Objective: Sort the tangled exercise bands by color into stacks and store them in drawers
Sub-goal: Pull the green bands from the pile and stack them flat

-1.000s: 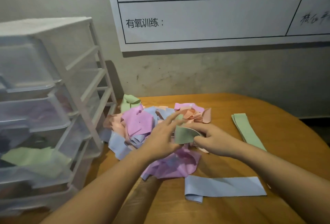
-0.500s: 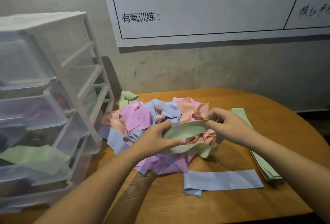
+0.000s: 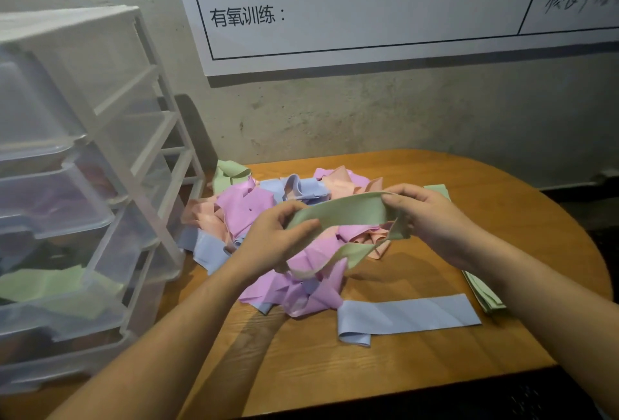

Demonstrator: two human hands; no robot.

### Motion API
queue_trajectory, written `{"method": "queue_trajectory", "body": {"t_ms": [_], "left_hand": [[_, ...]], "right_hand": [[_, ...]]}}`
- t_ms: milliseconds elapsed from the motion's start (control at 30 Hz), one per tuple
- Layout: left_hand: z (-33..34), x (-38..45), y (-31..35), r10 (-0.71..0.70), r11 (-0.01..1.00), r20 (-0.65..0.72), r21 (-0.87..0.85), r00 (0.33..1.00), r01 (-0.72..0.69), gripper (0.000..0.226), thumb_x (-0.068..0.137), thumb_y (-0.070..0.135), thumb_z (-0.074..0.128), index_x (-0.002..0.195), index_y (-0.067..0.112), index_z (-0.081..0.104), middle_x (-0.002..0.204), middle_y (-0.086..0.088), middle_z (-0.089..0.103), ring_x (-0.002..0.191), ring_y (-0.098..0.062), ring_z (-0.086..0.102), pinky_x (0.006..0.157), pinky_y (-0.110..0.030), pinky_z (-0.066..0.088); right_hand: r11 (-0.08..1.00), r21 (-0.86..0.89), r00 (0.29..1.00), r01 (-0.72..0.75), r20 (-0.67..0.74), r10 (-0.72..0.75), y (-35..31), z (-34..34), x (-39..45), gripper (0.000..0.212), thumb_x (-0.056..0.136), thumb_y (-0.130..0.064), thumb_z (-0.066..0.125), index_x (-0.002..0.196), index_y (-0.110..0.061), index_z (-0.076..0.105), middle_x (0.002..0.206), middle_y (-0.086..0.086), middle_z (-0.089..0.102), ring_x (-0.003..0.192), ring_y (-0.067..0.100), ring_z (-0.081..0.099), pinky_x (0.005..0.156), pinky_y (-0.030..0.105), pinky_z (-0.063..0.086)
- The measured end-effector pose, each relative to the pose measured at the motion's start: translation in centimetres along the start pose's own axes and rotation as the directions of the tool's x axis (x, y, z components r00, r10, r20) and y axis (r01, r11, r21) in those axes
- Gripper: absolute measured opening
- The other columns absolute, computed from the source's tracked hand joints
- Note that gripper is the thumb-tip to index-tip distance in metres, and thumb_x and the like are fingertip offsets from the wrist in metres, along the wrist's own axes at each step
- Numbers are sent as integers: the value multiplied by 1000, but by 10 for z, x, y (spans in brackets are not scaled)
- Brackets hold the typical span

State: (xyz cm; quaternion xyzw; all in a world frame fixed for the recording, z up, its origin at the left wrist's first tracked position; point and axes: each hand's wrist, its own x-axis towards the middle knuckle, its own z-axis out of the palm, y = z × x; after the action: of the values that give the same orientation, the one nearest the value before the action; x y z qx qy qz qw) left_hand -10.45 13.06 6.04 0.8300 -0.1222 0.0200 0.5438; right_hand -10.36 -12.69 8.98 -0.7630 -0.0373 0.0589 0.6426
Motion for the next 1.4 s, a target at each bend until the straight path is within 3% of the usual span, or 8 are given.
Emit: {"method": "queue_trajectory", "body": {"t_ms": [167, 333, 433, 700, 967, 1100, 1200, 1400], "left_hand": [[3, 1, 13, 0, 992, -184, -126, 983, -23, 9, 91, 14, 71, 88, 22, 70, 79, 22, 69, 73, 6, 61, 68, -13, 49], [3, 1, 35, -3, 957, -337, -275, 942, -95, 9, 91, 2, 69, 91, 12, 66, 91, 4, 66, 71, 10, 62, 64, -10, 50], [2, -1, 41, 18, 960, -365, -253, 931, -117, 8, 90, -1, 68, 98, 1, 68, 90, 2, 67, 69, 10, 61, 65, -9, 49], [-7, -10, 38, 85, 983, -243, -140, 966, -121, 13, 93, 10, 68, 85, 20, 67, 82, 14, 67, 75, 7, 60, 68, -10, 46], [-6, -20, 28, -99, 989, -110, -123, 989, 85, 16, 100, 29, 60, 98, 16, 69, 91, 7, 69, 66, 3, 64, 54, -13, 48], [-10, -26, 18, -173, 963, -120, -229, 978, 142, 14, 98, 31, 62, 98, 18, 67, 85, -5, 74, 69, -18, 71, 56, -27, 56], [-11, -30, 15, -216, 889, -90, -430, 972, 157, 13, 98, 28, 61, 97, 15, 63, 72, -10, 68, 55, -24, 65, 49, -29, 54], [-15, -35, 8, -218, 898, -225, -426, 950, 105, 7, 96, 29, 64, 92, 24, 66, 69, -1, 68, 54, -18, 58, 42, -24, 44]], "right_hand": [[984, -158, 992, 78, -87, -93, -4, 2, -3, 17, 102, -29, 56, 107, -25, 72, 102, 4, 70, 72, 3, 63, 68, 27, 52], [910, -378, 977, 170, -56, -206, -5, 0, -9, 16, 91, -30, 68, 105, -29, 61, 98, -2, 65, 78, 13, 60, 69, 30, 51], [876, -439, 964, 197, -75, -254, -8, -4, -15, 21, 84, -18, 72, 93, -24, 55, 92, -12, 61, 75, -2, 54, 62, 11, 41], [983, -159, 924, 87, -355, -140, -21, -21, -21, 7, 94, -14, 66, 99, -9, 69, 93, 5, 71, 82, 16, 69, 61, 19, 57], [903, 422, 973, -81, -164, 164, -38, -15, -43, 28, 98, -17, 59, 119, -1, 66, 109, 15, 75, 90, 20, 73, 71, 26, 61], [880, 443, 975, -173, -51, 217, -42, -11, -53, 22, 101, -18, 52, 111, -5, 67, 111, 18, 74, 102, 25, 69, 89, 36, 56], [889, 418, 975, -188, -28, 219, -43, -10, -58, 19, 101, -16, 52, 100, -6, 68, 91, 12, 77, 80, 18, 72, 79, 31, 59], [920, 312, 971, -238, 82, 224, -40, -17, -59, 18, 99, -16, 57, 112, -7, 66, 74, 1, 61, 62, 7, 58, 60, 22, 55]]}}
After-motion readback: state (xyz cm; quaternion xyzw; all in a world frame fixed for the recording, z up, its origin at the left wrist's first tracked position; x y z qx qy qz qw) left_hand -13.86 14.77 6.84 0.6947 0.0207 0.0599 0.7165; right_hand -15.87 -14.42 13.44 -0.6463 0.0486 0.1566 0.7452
